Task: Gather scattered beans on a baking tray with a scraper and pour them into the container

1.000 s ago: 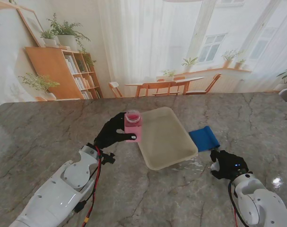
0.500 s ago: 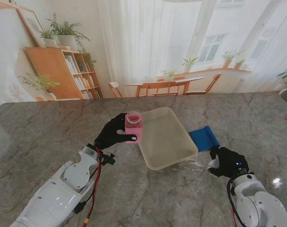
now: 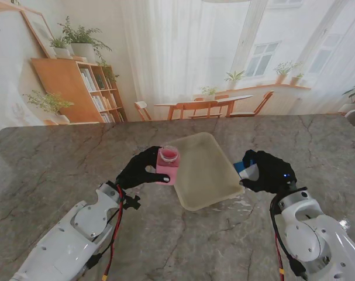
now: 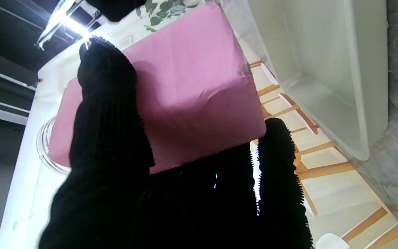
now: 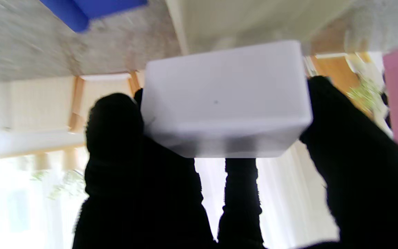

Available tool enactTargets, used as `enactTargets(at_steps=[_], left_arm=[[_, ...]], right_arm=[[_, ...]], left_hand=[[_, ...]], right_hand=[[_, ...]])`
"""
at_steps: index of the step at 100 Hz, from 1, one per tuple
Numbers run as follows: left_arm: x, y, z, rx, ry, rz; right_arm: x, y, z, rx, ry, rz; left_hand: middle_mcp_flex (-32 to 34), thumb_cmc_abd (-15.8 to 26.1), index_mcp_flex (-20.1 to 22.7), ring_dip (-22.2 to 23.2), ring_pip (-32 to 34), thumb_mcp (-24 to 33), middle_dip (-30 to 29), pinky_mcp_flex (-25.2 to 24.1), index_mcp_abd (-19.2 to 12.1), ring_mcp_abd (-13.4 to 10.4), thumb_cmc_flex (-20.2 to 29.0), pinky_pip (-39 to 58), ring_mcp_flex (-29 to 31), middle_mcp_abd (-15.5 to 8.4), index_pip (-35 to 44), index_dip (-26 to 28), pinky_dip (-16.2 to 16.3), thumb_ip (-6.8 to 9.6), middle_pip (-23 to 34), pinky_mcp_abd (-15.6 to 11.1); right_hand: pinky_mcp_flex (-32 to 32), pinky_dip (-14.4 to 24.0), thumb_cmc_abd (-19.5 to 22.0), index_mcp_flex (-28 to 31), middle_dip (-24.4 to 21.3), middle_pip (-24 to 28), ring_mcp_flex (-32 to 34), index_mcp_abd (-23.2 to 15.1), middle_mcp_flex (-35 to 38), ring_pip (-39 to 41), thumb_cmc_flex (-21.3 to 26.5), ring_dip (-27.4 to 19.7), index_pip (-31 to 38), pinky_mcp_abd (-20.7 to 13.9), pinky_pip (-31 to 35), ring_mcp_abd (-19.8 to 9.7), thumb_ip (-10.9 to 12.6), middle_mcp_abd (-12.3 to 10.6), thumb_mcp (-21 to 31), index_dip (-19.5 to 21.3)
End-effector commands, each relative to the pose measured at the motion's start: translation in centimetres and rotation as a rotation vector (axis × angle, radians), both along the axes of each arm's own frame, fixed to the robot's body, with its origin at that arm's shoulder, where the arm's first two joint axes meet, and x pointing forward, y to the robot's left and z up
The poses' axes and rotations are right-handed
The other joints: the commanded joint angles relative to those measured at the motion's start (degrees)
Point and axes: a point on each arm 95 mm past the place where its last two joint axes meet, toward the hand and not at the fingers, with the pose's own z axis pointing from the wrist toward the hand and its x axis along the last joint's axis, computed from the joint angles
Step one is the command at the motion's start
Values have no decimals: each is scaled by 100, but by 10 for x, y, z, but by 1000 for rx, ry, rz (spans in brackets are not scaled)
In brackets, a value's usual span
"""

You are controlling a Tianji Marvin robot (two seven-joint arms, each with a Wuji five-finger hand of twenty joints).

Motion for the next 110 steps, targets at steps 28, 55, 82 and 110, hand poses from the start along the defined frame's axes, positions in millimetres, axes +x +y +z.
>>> enactTargets(at_steps=[28, 55, 82, 110], left_arm=[[-4, -2, -6, 65, 1, -48], [-11, -1, -9, 128, -12, -65], [-15, -1, -9, 151, -20, -68], [-17, -2, -7, 156, -29, -72]], right_arm=[[19, 61, 55, 96, -136, 216], [28, 100, 69, 149, -181, 350], [37, 125, 65, 177, -178, 477], [47, 140, 58, 162, -141, 577]], left_hand=[[1108, 1165, 1098, 116, 299, 875, 397, 77, -1129, -142, 1410, 105, 324, -921, 805, 154, 197, 668, 894, 29], [1095, 1176, 1082, 119, 302, 858, 386, 76, -1150, -160, 1409, 105, 318, -932, 847, 113, 202, 676, 891, 20], [1093, 1179, 1065, 120, 302, 851, 385, 74, -1162, -167, 1411, 109, 313, -934, 876, 87, 206, 677, 898, 8], [1091, 1182, 1056, 122, 303, 848, 381, 80, -1167, -174, 1408, 113, 312, -946, 908, 62, 208, 678, 905, -1]], right_hand=[[73, -59, 410, 91, 164, 704, 579, -208, 652, 252, 1722, 130, 275, -968, -113, -1090, 146, -804, 852, -130], [100, -49, 403, 96, 165, 703, 610, -256, 676, 214, 1700, 152, 296, -1012, -123, -1125, 135, -849, 873, -149], [117, -40, 398, 106, 156, 704, 636, -314, 697, 188, 1672, 167, 321, -1050, -127, -1165, 120, -889, 889, -165], [129, -31, 391, 106, 148, 708, 649, -360, 701, 167, 1644, 182, 345, -1070, -130, -1173, 105, -914, 920, -188]])
